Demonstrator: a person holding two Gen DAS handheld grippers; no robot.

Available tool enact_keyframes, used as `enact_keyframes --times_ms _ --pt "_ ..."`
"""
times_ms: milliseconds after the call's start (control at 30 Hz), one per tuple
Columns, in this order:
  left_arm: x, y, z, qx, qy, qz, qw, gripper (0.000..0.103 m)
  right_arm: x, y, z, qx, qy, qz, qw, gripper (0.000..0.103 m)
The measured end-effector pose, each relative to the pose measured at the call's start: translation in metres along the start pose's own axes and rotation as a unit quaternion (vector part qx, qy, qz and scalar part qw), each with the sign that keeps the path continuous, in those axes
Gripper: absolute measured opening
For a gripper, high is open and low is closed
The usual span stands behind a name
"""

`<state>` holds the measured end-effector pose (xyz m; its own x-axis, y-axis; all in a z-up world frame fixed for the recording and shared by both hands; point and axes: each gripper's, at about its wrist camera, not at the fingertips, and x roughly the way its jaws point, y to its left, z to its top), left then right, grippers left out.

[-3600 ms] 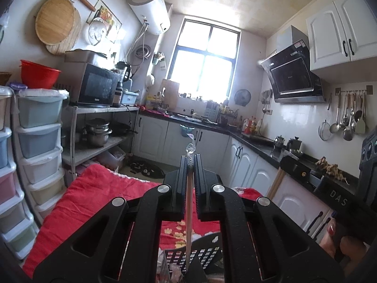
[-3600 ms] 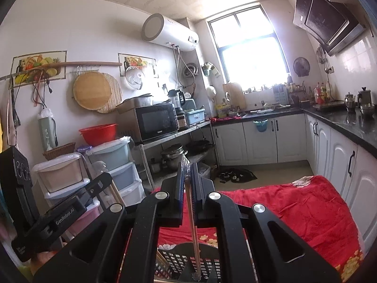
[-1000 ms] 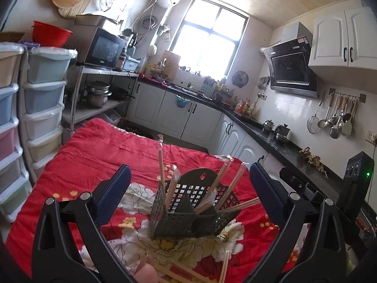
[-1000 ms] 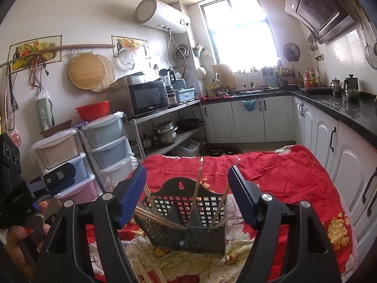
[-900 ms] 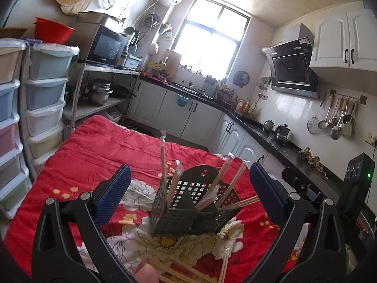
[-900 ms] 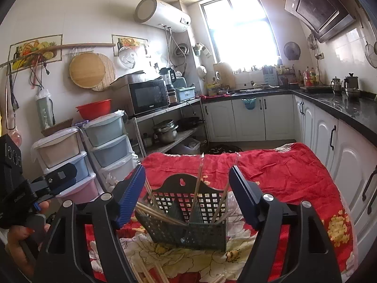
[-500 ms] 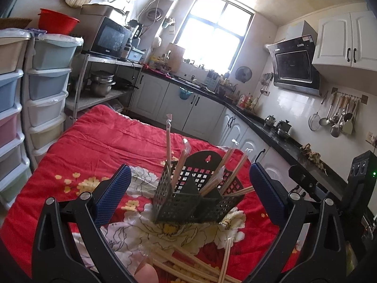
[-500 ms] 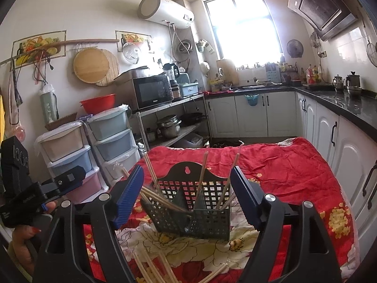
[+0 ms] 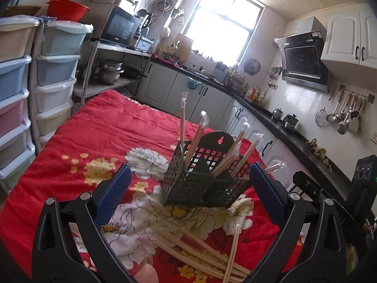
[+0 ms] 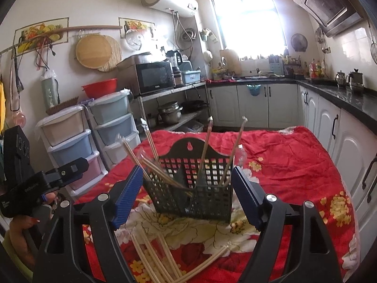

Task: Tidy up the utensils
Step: 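Move both open tools back down to the wrapped chopstick pile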

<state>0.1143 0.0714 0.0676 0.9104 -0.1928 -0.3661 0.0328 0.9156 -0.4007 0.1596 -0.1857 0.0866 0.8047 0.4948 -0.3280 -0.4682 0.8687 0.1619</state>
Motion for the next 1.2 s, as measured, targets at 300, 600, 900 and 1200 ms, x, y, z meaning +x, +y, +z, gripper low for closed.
enact_keyframes --times_ms 300,600,900,1200 --pt "0.011 0.014 -0.021 -0.013 0.035 0.015 0.9992 0.092 0.008 -0.010 -0.022 0.007 0.034 -0.010 0.999 0.075" --pt "0.025 0.025 -0.048 -0.025 0.084 0.023 0.9959 0.092 0.018 -0.011 -0.042 0.009 0.075 -0.012 0.997 0.075" --pt "0.037 0.033 -0.071 -0.037 0.129 0.022 0.9907 0.092 0.029 -0.019 -0.063 0.021 0.115 -0.021 0.993 0.075" --pt "0.052 0.032 -0.085 -0.047 0.166 0.006 0.9851 0.054 0.035 -0.026 -0.072 0.027 0.134 -0.033 0.990 0.075"
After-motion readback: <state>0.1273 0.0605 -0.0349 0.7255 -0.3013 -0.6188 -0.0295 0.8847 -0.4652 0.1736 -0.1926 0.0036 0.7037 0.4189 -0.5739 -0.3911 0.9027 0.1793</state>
